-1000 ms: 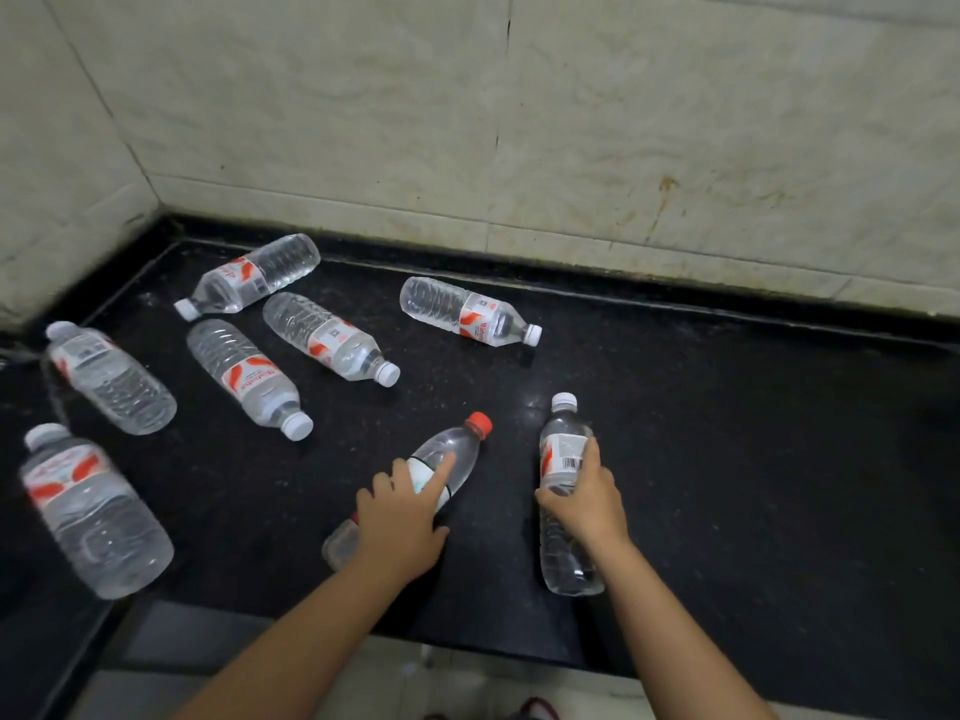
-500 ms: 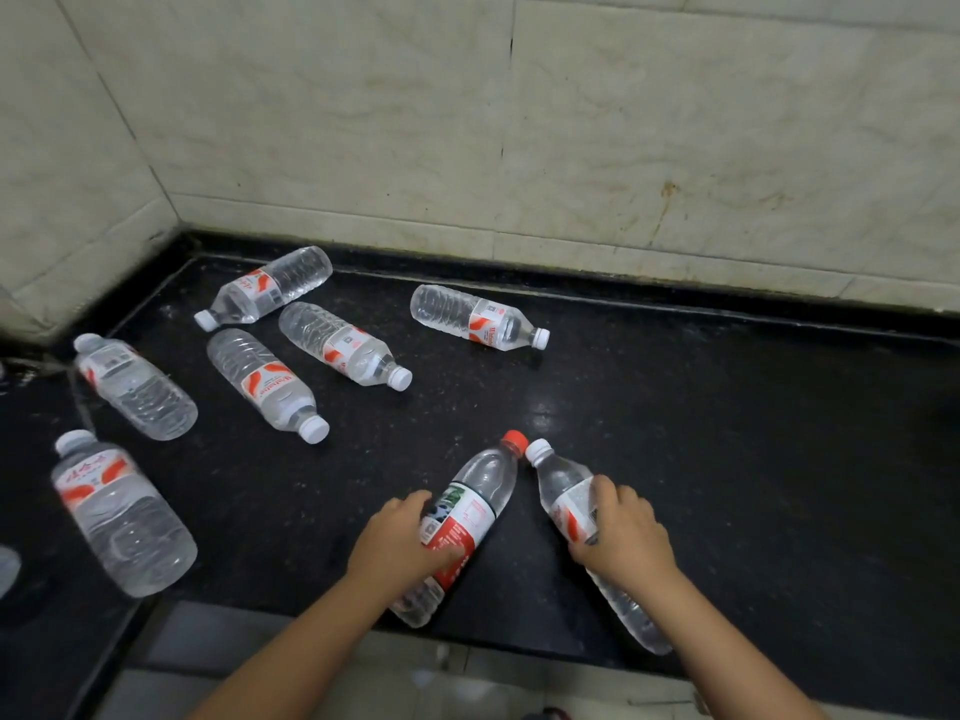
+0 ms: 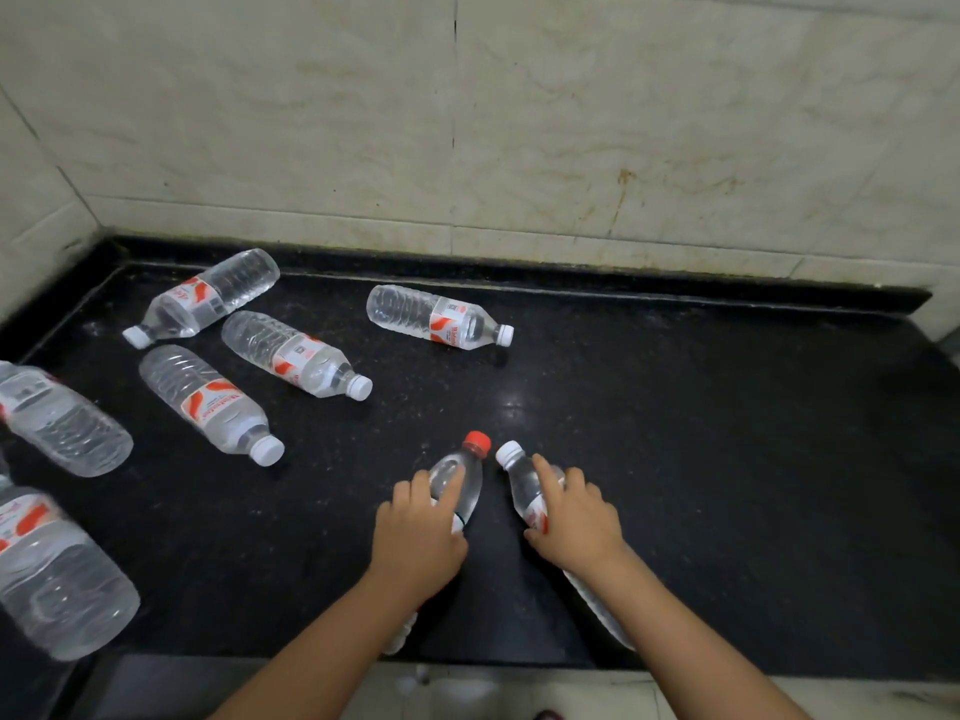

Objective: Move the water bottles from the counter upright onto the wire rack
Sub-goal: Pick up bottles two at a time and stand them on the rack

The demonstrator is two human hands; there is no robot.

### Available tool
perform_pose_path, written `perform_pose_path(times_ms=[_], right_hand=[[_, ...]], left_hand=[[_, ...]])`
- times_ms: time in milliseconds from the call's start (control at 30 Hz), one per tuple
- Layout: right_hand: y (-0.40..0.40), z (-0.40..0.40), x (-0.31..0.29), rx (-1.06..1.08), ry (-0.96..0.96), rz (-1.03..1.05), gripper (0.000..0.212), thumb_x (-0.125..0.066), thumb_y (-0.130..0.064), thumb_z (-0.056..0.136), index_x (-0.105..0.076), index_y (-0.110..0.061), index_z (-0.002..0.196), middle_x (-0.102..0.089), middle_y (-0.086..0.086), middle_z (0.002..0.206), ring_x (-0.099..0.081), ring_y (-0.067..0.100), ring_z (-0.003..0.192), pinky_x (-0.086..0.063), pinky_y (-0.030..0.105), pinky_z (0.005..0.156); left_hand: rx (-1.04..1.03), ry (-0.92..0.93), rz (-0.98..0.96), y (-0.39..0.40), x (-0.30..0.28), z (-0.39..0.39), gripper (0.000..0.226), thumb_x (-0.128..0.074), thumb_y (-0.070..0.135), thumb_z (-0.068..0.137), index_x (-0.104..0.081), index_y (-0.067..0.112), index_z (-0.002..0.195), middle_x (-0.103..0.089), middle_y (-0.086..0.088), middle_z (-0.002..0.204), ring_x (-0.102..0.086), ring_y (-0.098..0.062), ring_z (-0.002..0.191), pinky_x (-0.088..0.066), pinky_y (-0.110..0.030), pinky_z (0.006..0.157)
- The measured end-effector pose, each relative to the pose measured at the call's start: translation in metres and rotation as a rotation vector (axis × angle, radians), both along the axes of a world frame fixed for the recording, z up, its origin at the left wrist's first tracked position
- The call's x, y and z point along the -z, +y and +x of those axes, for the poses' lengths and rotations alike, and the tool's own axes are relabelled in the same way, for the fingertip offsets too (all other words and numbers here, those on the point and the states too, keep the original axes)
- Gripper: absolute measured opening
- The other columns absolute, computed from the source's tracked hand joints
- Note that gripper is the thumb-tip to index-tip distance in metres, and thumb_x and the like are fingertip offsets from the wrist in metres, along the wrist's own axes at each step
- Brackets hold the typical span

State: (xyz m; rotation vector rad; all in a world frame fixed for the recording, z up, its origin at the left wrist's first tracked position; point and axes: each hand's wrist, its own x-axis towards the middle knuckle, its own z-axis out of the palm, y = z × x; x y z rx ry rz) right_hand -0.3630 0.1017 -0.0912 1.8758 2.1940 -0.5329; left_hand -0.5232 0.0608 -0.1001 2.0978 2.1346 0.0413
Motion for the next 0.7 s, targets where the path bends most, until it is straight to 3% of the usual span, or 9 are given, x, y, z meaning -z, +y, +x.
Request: perform_pose_path(times_ms=[67,133,267,433,533,700], right_hand=[[0.001,0.001,0.001,-0.001,0.007,0.005,0.081,-0.056,-0.039,0.084,-0.003,-0.029,0.145,-0.031,0.012,0.138,-0.042,0.03,0.122,-0.043,0.04,0.094],[0.003,0.002,0.001,0.002,0.021,0.0,0.082,-0.057,-0.04,0.084,-0.004,-0.029,0.145,-0.032,0.012,0.137,-0.043,0.031,0.121,-0.043,0.04,0.094],[0.003,0.003,0.001,0.0,0.029,0.01,0.08,-0.056,-0.042,0.084,-0.006,-0.027,0.145,-0.034,0.014,0.136,-0.044,0.032,0.119,-0.044,0.04,0.093],[0.001,0.005,0.003,0.01,0.046,0.031,0.078,-0.056,-0.041,0.085,-0.008,-0.028,0.145,-0.036,0.015,0.135,-0.044,0.032,0.119,-0.043,0.039,0.093],[-0.005,0.02,0.0,0.049,0.072,0.021,0.078,-0.057,-0.04,0.085,-0.007,-0.028,0.145,-0.035,0.015,0.135,-0.044,0.032,0.119,-0.043,0.04,0.094],[-0.029,0.084,-0.015,0.177,0.207,0.051,0.077,-0.054,-0.038,0.087,-0.005,-0.028,0.145,-0.033,0.013,0.136,-0.042,0.03,0.121,-0.042,0.038,0.095]], left_hand=[[-0.087,-0.046,-0.078,0.006,0.003,-0.009,0.067,-0.05,0.03,0.083,-0.023,0.021,0.144,-0.046,-0.009,0.126,-0.052,-0.028,0.108,-0.047,-0.038,0.083],[-0.132,-0.185,-0.146,0.012,0.006,-0.018,0.067,-0.043,0.031,0.09,-0.009,0.022,0.146,-0.041,-0.011,0.132,-0.048,-0.029,0.115,-0.042,-0.038,0.093],[-0.18,-0.369,-0.221,0.02,0.004,-0.03,0.065,-0.051,0.039,0.089,-0.017,0.024,0.142,-0.047,-0.013,0.128,-0.053,-0.029,0.111,-0.044,-0.037,0.089],[-0.156,-0.55,-0.349,0.034,-0.001,-0.033,0.07,-0.069,0.031,0.076,-0.025,0.029,0.131,-0.054,-0.001,0.111,-0.06,-0.026,0.1,-0.046,-0.032,0.082],[-0.186,-0.538,-0.333,0.03,-0.003,-0.018,0.078,-0.07,0.028,0.075,-0.021,0.036,0.136,-0.051,-0.007,0.113,-0.056,-0.028,0.104,-0.045,-0.034,0.086],[-0.145,-0.363,-0.194,0.013,-0.02,0.035,0.082,-0.068,0.027,0.077,-0.019,0.04,0.142,-0.042,-0.01,0.102,-0.049,-0.032,0.107,-0.042,-0.034,0.09]])
